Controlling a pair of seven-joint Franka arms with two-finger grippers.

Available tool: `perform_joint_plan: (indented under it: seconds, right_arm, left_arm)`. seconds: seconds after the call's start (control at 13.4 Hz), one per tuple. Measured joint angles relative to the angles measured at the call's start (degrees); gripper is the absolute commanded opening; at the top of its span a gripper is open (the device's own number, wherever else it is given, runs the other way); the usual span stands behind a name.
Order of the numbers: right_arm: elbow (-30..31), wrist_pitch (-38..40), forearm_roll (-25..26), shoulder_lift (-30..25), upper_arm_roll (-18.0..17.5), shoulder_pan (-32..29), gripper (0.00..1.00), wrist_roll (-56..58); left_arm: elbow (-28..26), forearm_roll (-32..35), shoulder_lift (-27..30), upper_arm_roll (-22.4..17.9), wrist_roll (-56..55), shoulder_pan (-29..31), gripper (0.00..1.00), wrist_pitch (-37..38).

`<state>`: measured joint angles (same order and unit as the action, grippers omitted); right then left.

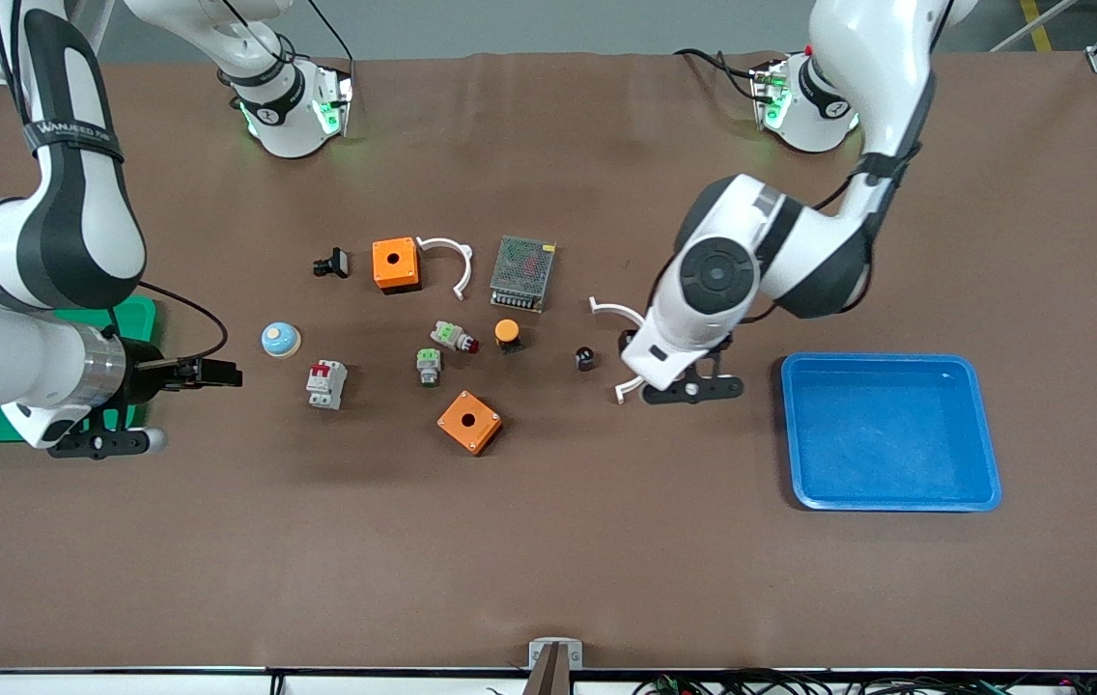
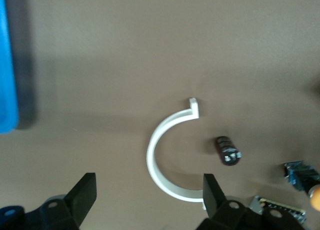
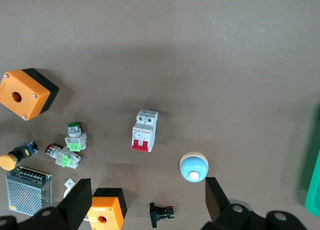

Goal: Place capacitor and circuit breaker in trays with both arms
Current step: 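Reach the right gripper to the breaker while the left gripper reaches the capacitor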

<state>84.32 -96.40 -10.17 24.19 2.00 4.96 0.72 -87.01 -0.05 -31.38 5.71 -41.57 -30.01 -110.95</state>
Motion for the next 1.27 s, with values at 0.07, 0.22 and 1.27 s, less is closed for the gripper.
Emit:
perform_joint_plan:
  seconds: [0.07,0.22,1.27]
  right_arm:
    - [1.5,-1.6,0.0,0.1,0.0,0.9,1.00,-0.4]
    - [5.7,-6.2,0.0,0.1,-0.1,4.0,1.00,-4.0]
    - [26.2,-32.8,8.2,0.1,0.1,9.2,1.00,-12.0]
  left_arm:
    - [0.0,0.0,-1.2,0.0,-4.0,-1.7,0.88,-1.3]
    - [0.0,0.0,-3.8,0.0,-11.8,-4.9,0.83,-5.2]
    - [0.0,0.0,-12.7,-0.3,-21.7,-8.4,0.57,-15.5]
